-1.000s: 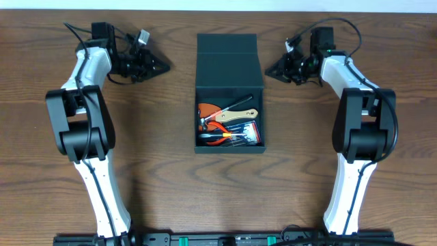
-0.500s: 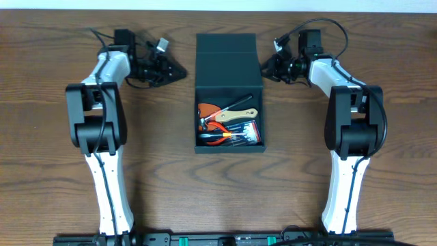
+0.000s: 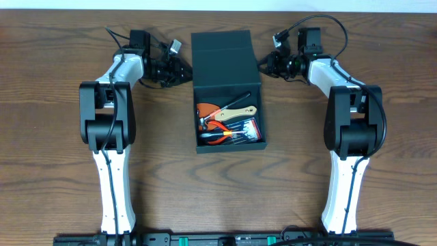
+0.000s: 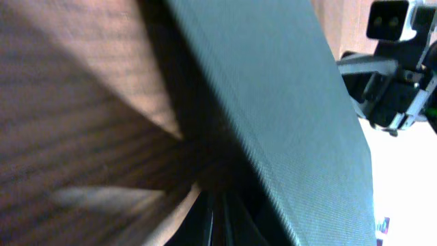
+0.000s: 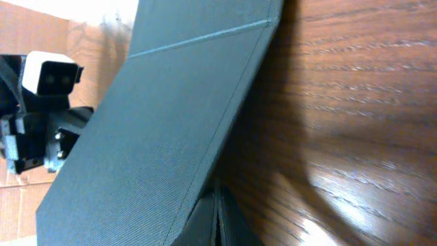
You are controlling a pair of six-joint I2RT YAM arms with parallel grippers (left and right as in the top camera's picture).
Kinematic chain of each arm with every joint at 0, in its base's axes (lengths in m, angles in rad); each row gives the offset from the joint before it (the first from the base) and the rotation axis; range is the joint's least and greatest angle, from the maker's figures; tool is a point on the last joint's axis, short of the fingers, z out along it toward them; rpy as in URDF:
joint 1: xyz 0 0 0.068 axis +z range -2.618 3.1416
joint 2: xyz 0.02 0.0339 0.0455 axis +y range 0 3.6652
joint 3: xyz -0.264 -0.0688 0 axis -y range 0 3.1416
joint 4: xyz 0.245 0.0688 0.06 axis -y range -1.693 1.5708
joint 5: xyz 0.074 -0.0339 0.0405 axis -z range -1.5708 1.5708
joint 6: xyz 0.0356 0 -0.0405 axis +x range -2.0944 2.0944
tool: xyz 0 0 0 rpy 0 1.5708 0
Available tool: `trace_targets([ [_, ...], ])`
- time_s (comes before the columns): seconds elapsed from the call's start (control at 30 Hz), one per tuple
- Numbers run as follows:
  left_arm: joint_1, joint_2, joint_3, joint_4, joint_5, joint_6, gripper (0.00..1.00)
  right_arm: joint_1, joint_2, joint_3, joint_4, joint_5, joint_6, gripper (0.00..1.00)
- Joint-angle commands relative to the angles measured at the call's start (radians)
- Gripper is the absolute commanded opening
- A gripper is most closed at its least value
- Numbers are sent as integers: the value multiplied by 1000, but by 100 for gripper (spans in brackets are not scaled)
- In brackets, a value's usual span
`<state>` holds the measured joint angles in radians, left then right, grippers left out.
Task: Pack container
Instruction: 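Grip the lid edges with both grippers and lift it upright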
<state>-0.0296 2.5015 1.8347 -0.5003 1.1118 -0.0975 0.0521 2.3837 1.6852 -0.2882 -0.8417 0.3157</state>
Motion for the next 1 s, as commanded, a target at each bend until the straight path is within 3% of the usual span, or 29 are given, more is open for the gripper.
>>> trace_targets([
  [0.0, 5, 10, -4, 39, 3, -61, 6, 14, 9, 0, 9, -60, 6, 1],
  [0.23, 27, 10, -4, 39, -27, -97, 6, 13, 9, 0, 5, -61, 6, 1],
  [0.4, 26, 10, -3, 140, 133, -97, 6, 13, 9, 0, 10, -101, 7, 1],
  [0.5, 26, 4, -3, 251, 224, -175, 6, 12, 9, 0, 12, -114, 88, 1],
  [0.63, 23, -3, -3, 323, 248, -279, 5, 10, 8, 0, 13, -178, 130, 1],
  [0.97, 15, -89, -3, 331, 282, -300, 6, 10, -100, 0, 9, -195, 140, 1],
])
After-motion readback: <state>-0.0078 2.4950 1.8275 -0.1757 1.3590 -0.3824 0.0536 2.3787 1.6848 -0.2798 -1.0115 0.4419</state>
